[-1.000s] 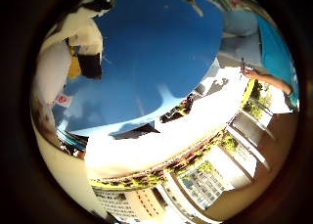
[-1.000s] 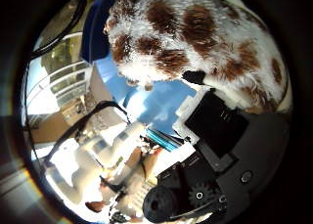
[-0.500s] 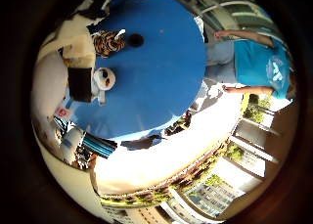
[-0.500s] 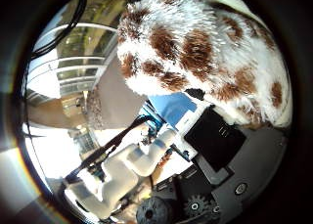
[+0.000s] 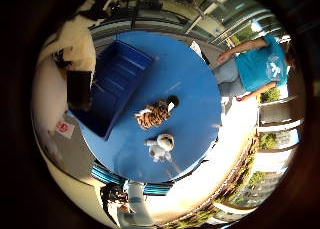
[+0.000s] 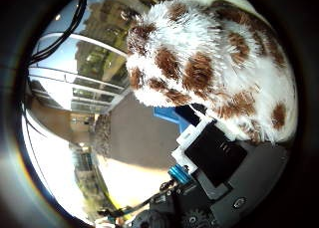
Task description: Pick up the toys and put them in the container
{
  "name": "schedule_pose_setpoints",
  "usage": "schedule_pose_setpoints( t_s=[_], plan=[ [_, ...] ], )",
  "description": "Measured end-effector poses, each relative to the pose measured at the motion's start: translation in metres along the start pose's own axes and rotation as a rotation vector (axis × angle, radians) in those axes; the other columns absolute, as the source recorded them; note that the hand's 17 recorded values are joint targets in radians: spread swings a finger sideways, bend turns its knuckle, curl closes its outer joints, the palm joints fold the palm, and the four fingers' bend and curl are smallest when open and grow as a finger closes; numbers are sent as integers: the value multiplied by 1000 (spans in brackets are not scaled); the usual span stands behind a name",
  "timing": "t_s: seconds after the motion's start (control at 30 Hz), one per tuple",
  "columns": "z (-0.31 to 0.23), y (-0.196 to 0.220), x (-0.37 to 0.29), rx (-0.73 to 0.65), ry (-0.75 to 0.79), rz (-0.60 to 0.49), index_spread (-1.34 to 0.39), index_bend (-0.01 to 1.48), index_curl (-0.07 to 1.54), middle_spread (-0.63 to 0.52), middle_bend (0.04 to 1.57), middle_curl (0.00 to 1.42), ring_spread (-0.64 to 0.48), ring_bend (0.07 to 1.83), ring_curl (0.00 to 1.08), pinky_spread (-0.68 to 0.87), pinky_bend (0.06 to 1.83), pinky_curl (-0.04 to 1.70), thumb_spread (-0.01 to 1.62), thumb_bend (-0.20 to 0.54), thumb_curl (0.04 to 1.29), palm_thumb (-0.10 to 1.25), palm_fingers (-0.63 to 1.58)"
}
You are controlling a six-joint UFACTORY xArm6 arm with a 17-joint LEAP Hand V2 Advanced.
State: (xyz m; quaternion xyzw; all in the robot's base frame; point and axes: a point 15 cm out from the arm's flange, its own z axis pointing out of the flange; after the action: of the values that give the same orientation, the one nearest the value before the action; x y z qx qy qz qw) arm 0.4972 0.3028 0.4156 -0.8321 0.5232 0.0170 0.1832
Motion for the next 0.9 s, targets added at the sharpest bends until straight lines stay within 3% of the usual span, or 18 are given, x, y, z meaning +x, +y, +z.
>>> schedule_pose_setpoints(
  t_s=[0.37, 0.63, 0.73, 0.77, 0.8, 0.83, 0.9],
  plan=[
    [126, -59, 13, 97, 13, 89, -1223, 663, 1235, -275, 1310, 1201, -134, 1595, 878, 112, 1666, 903, 1003, -18, 816, 976, 719],
    [149, -63, 44, 97, 47, 109, -1200, 611, 1346, -252, 1317, 1159, -114, 1595, 848, 114, 1611, 912, 1006, -45, 791, 862, 689],
    [142, -64, 50, 100, 52, 98, -1147, 578, 1300, -201, 1137, 1030, -13, 1431, 751, 168, 1500, 855, 1014, -52, 757, 772, 698],
    [141, -63, 51, 98, 53, 90, -1102, 461, 1273, -191, 988, 978, 21, 1385, 737, 197, 1511, 850, 1017, -51, 745, 749, 480],
    [139, -63, 53, 96, 55, 76, -1050, 357, 1234, -164, 782, 908, 69, 1299, 719, 232, 1514, 854, 1022, -50, 729, 726, 121],
    [138, -62, 54, 93, 56, 59, -1029, 336, 1213, -150, 727, 878, 89, 1266, 717, 247, 1501, 861, 1023, -51, 722, 714, 38],
    [131, -59, 58, 82, 58, 20, -949, 271, 1130, -106, 585, 759, 155, 1053, 594, 306, 1377, 780, 1032, -49, 692, 678, -111]
  ],
)
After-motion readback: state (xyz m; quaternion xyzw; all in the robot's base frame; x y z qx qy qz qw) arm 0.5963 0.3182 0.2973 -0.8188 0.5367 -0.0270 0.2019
